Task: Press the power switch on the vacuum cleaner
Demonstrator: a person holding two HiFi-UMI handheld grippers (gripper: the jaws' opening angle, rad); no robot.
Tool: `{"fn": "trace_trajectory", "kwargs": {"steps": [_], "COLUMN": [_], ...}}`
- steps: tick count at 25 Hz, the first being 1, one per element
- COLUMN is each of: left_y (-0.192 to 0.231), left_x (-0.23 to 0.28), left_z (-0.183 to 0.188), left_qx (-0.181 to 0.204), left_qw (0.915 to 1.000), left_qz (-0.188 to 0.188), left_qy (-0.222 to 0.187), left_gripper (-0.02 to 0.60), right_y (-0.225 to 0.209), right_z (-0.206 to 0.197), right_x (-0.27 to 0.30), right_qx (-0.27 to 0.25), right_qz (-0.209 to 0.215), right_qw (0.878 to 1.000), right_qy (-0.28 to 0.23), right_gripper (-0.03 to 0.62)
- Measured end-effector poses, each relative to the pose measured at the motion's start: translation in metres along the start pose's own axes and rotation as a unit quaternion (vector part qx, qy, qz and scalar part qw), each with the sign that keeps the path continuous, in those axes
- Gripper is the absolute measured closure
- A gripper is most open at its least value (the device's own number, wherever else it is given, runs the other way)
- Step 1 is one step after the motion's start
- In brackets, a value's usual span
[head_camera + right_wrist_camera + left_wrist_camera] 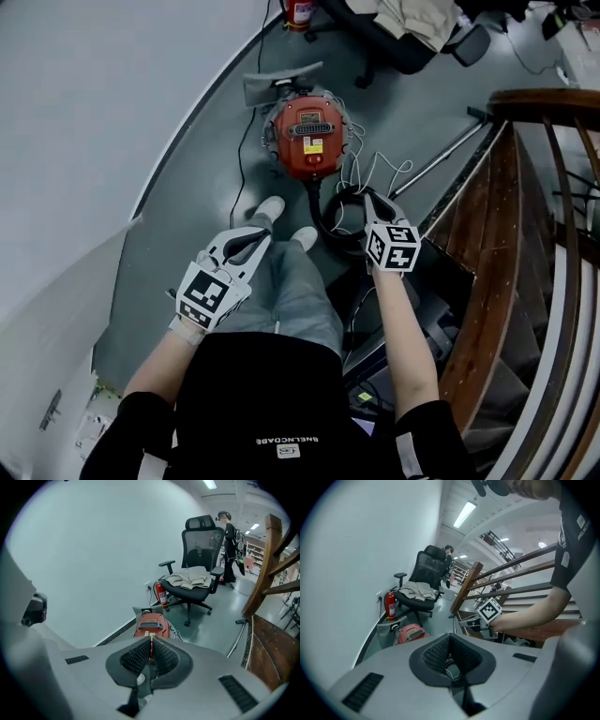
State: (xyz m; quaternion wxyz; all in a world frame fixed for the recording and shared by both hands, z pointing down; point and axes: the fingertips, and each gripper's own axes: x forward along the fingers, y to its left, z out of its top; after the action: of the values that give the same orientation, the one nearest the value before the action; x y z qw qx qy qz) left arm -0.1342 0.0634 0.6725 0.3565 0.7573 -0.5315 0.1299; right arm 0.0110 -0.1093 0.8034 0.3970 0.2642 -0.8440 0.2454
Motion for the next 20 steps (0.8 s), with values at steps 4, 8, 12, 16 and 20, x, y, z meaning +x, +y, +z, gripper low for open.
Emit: {"fn": "trace_trajectory", "kwargs": {"steps": [4,8,12,16,20], "left_y": [-0.017,-0.033,-0.056,-0.085,-0.121], "left_x": [0.006,0.013,0.019,0.02,0.02], "left_z": [0.014,0.032,0.056,0.079,0.098], "left_qx": [0.022,0.044,0.07,0.103,0.134], "left_qw": [0.9994,0.9973,0.9938,0.9877,0.9792], "left_qz": [-0.027,-0.058,-0.086,-0.118,-0.152], "left_qy": [0.007,0.009,0.008,0.009,0.008], "left_gripper": [0.566,0.566,0.566,0.566,0.566], "right_y": [0.008,0.014,0.014,0.018,0.022], "right_z": [0.009,0.021,0.03,0.035,0.03], "right_x": [-0.044,-0.086,-0.135,-0.186,-0.238], "right_qx": [0.029,0.051,0.078,0.1,0.128], "right_qz": [-0.001,-0.012,-0.029,-0.049,-0.069], "right_qw": [0.999,0.996,0.989,0.981,0.968], "right_qy": [-0.038,-0.079,-0.12,-0.161,-0.202], "right_gripper": [0.565,0.565,0.565,0.565,0.565]}}
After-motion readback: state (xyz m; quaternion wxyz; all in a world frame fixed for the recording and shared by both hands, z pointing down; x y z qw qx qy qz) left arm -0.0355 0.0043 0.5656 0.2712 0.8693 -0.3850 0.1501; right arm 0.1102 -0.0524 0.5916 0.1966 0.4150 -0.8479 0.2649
